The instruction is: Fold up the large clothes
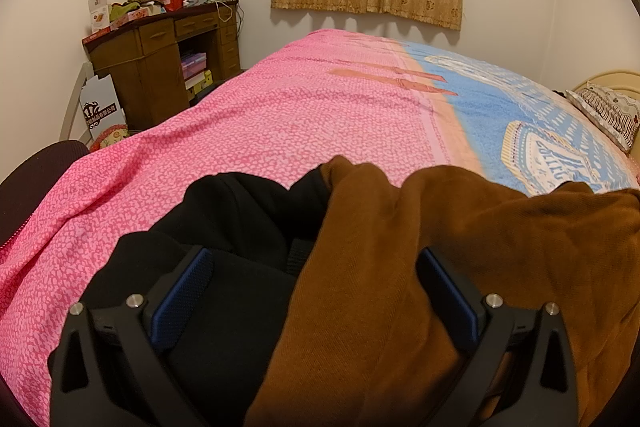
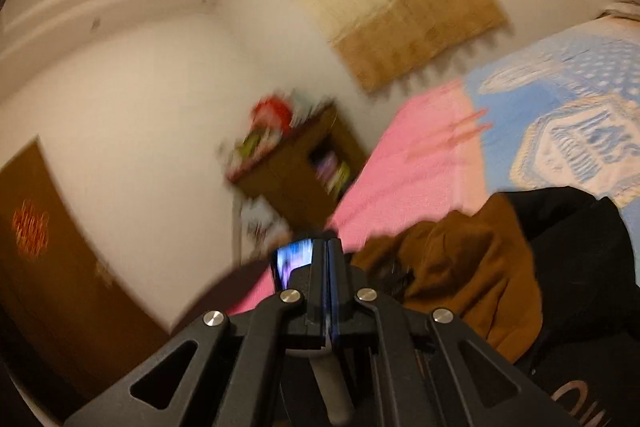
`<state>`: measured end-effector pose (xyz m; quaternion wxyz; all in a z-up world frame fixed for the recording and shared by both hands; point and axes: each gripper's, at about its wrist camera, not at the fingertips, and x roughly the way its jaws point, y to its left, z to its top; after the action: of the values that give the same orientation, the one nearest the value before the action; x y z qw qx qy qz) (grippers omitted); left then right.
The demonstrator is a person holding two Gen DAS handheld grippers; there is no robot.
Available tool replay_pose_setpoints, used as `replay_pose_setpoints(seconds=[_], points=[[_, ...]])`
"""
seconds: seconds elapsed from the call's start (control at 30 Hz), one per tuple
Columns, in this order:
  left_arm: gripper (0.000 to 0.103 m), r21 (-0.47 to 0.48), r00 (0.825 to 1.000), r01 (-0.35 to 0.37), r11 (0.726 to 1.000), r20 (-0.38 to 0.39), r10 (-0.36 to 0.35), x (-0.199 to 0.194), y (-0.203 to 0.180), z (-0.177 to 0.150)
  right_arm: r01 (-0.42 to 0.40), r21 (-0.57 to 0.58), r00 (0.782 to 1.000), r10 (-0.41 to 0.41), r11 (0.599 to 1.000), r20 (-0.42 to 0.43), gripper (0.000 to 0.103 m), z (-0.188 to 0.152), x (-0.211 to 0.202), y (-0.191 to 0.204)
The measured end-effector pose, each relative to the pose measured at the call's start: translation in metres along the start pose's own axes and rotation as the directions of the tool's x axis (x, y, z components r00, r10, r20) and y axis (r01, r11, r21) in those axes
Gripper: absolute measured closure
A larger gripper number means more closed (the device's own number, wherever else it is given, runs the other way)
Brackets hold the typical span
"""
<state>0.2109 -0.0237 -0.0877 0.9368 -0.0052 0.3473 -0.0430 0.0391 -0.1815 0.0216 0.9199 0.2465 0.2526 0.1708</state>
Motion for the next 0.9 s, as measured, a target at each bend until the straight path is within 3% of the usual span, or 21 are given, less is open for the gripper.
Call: replay_pose_setpoints(seconds=[0.1, 0.23, 0.33, 0.37, 0.47, 0.63, 0.7, 0.77, 0.9], points=[[0.000, 0.000, 1.000, 0.000, 1.000, 0.000, 0.000, 0.000, 0.000, 0.000, 0.144, -0.106, 0.985, -0.153, 0.984, -0.084, 0.102, -0.006, 0.011, 0.005], [0.000, 0.000, 1.000, 0.000, 1.000, 0.000, 0.000, 0.000, 0.000, 0.000, 0.209, -0.261, 0.974, -0.225, 0.942, -0.034, 0.103, -0.021, 0.015, 0.031], [0.000, 0.000, 1.000, 0.000, 1.000, 0.000, 0.000, 0.000, 0.000, 0.000, 0.302, -0.304, 0.946, -0.324, 0.904, -0.024, 0.103, -0.028, 0.024, 0.038], [0.000, 0.000, 1.000, 0.000, 1.000, 0.000, 0.000, 0.000, 0.001, 0.000, 0.357, -0.313, 0.928, -0.371, 0.880, 0.014, 0.103, -0.031, 0.023, 0.042], [0.000, 0.000, 1.000, 0.000, 1.000, 0.000, 0.000, 0.000, 0.001, 0.000, 0.436, -0.350, 0.899, -0.417, 0.829, 0.131, 0.103, -0.039, 0.016, 0.059], [0.000, 0.000, 1.000, 0.000, 1.000, 0.000, 0.000, 0.000, 0.001, 0.000, 0.534, -0.289, 0.846, -0.497, 0.795, 0.194, 0.102, -0.034, 0.008, 0.061], [0.000, 0.000, 1.000, 0.000, 1.000, 0.000, 0.000, 0.000, 0.001, 0.000, 0.586, -0.321, 0.810, -0.549, 0.744, 0.205, 0.102, -0.033, 0.012, 0.066], [0.000, 0.000, 1.000, 0.000, 1.000, 0.000, 0.000, 0.000, 0.001, 0.000, 0.610, -0.320, 0.792, -0.573, 0.725, 0.212, 0.102, -0.033, 0.011, 0.066], [0.000, 0.000, 1.000, 0.000, 1.000, 0.000, 0.000, 0.000, 0.001, 0.000, 0.607, -0.368, 0.791, -0.579, 0.704, 0.198, 0.103, -0.034, 0.013, 0.067]])
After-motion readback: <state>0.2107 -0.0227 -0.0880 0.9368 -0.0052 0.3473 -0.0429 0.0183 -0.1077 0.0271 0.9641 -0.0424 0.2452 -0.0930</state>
